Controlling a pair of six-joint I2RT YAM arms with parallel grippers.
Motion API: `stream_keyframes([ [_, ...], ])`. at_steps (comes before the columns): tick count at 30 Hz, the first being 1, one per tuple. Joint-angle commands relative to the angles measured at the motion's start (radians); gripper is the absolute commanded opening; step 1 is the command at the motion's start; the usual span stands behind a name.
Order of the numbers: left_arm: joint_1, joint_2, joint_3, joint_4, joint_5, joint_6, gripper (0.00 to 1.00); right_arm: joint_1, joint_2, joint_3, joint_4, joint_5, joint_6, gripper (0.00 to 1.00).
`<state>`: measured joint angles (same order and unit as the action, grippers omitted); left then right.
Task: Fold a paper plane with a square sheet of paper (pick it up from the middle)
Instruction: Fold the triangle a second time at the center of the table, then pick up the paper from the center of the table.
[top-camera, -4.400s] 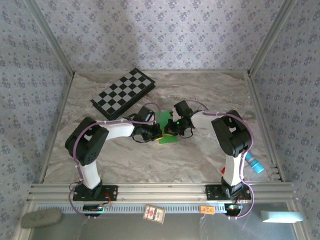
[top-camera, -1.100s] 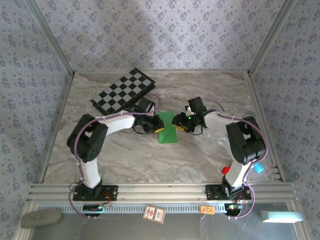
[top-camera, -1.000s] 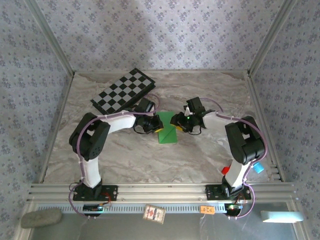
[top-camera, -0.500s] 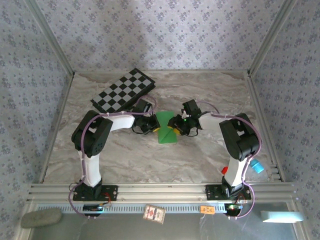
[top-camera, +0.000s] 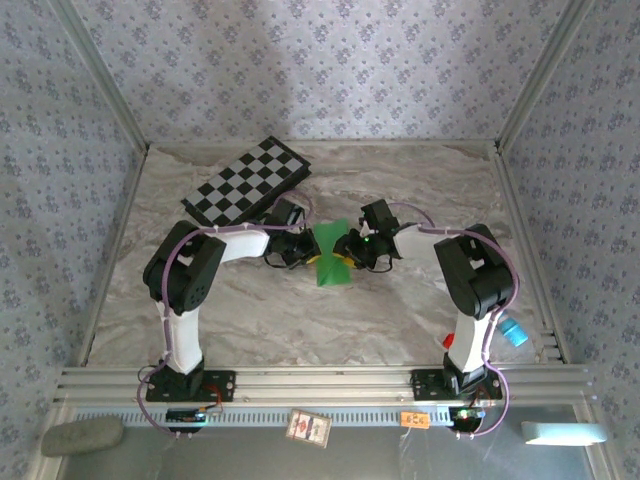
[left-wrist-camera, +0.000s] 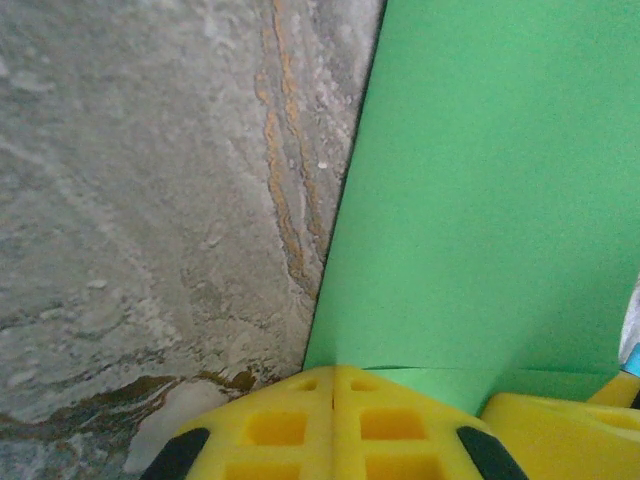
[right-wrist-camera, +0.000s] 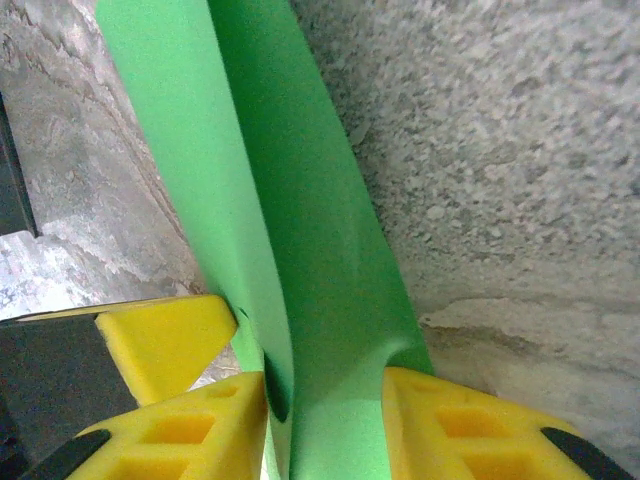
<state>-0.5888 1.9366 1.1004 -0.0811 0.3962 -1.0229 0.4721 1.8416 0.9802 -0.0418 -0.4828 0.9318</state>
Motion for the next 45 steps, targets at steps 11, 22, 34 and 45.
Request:
stream_keyframes([
  [11,-0.003,-0.001,-0.026,-0.065,-0.020,0.003,0.05,0.003,-0.041,-0.008,-0.011,0.025,0.007,0.33],
  [22,-0.005,0.002,-0.022,-0.070,-0.026,0.000,0.05,-0.002,-0.088,-0.032,-0.039,0.082,-0.004,0.32],
  [34,-0.004,0.007,-0.013,-0.071,-0.023,-0.001,0.05,0.001,-0.018,-0.020,-0.041,0.046,0.028,0.36],
  [45,-0.005,0.007,-0.016,-0.082,-0.019,0.006,0.05,0.008,-0.007,-0.020,0.047,-0.004,0.045,0.25],
])
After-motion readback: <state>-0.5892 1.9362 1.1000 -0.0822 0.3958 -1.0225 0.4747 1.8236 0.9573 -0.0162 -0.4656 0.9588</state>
